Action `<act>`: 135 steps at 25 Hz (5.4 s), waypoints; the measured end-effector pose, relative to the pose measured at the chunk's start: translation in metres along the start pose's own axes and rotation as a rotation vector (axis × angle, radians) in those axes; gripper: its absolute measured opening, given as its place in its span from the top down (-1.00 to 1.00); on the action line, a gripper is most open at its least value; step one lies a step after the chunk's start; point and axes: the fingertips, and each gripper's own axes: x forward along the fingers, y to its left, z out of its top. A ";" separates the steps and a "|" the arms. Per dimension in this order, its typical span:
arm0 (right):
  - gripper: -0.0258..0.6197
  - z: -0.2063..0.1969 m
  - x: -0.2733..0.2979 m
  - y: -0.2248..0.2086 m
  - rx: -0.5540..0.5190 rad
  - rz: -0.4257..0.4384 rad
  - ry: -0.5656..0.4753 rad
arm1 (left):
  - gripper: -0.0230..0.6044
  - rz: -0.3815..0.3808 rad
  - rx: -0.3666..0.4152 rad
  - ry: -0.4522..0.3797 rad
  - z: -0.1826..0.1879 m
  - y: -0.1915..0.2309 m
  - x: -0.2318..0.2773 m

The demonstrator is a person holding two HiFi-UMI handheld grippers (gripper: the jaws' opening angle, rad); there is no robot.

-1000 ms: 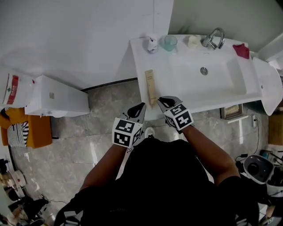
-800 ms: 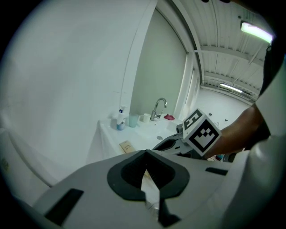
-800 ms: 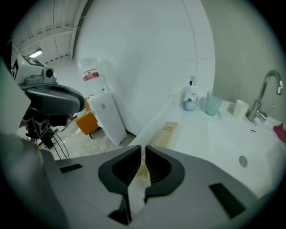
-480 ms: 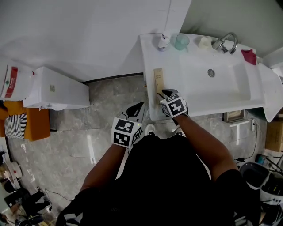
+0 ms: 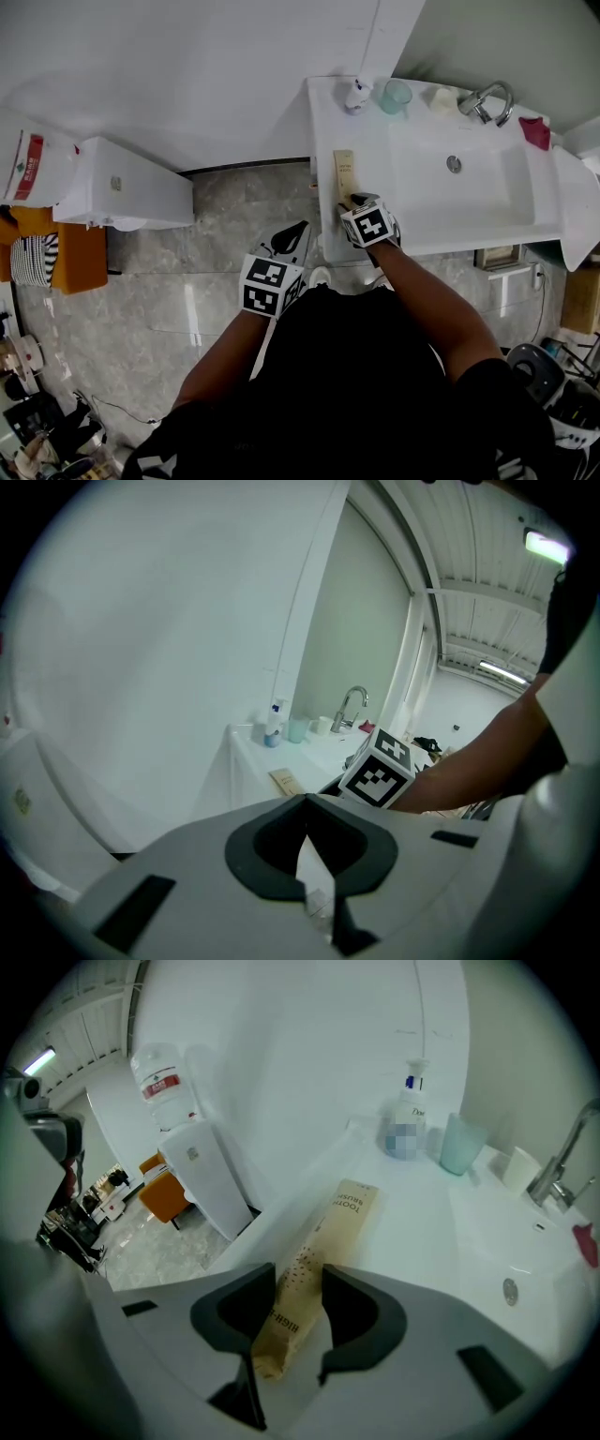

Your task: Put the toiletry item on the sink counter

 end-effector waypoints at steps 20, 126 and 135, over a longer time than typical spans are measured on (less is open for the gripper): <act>0.91 0.007 -0.030 -0.006 0.048 0.002 -0.086 | 0.92 -0.038 0.032 -0.020 0.007 -0.004 -0.006; 0.91 -0.415 -0.438 -0.319 1.093 -0.581 -0.566 | 0.92 -0.750 0.545 0.144 0.068 -0.531 0.265; 0.91 -0.429 -0.390 -0.370 1.274 -0.558 -0.549 | 0.92 -0.760 0.516 0.167 0.071 -0.521 0.292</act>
